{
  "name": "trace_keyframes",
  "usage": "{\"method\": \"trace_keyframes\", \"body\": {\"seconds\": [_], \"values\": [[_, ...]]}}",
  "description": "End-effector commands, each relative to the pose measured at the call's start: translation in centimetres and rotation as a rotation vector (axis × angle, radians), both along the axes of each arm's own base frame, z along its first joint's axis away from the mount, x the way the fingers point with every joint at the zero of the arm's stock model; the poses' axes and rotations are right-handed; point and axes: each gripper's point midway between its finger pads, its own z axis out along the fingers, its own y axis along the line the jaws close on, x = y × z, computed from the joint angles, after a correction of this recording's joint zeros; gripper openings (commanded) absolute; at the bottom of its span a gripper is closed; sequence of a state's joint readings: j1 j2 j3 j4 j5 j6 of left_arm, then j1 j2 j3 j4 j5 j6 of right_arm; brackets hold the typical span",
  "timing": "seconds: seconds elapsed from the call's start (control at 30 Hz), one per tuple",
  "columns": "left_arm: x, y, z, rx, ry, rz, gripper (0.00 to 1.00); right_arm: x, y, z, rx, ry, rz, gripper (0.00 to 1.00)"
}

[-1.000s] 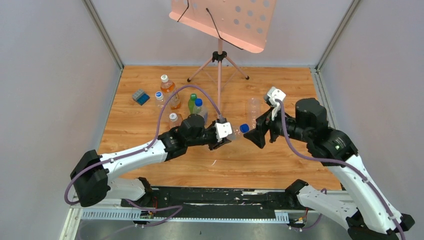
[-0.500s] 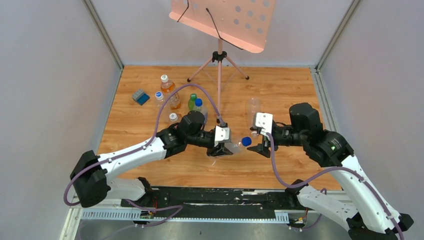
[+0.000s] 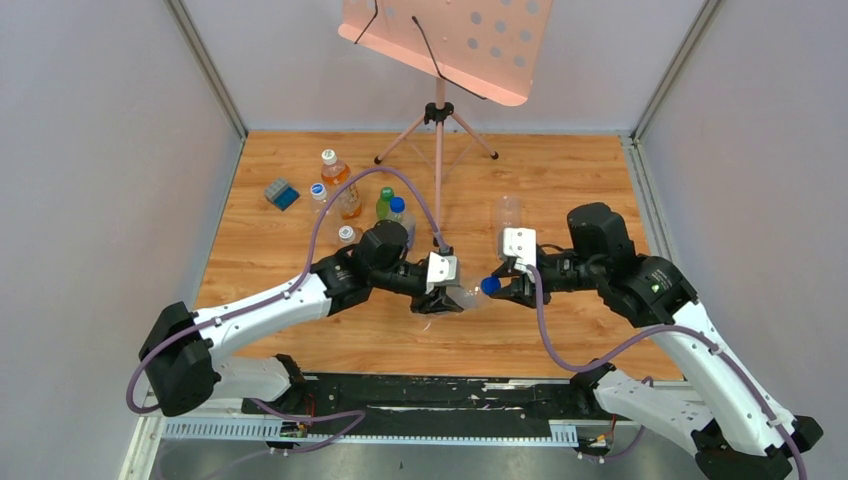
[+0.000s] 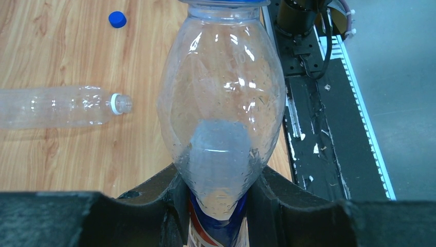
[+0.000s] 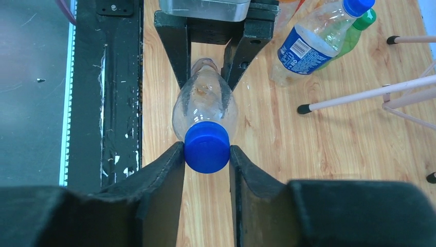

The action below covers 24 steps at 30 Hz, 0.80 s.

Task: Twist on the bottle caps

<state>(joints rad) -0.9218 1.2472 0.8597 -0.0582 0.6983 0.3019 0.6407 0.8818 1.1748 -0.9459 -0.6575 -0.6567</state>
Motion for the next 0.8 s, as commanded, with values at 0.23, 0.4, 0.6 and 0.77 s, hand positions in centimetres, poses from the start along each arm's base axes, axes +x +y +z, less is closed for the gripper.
{"method": "trace_keyframes", "body": {"seconds": [0.23,0.4,0.6,0.77], "values": [[6.1,0.1,4.0,-0.068,-0.112,0.385,0.07,4.0,1.0,1.8,0.133,0.308,-0.427,0.0],[7.9,0.5,3.2,-0.004,-0.298,0.583,0.07,5.9,1.1,1.6,0.25,0.68,-0.81,0.0],[7.3,0.0,3.4,0.006,-0.454,0.625,0.08,6.3,1.3,2.1,0.407,0.953,-1.028,0.02],[6.9,0.3,2.8,0.023,-0.431,0.613,0.05,5.6,0.8,3.9,0.351,0.702,-0.832,0.4]]}}
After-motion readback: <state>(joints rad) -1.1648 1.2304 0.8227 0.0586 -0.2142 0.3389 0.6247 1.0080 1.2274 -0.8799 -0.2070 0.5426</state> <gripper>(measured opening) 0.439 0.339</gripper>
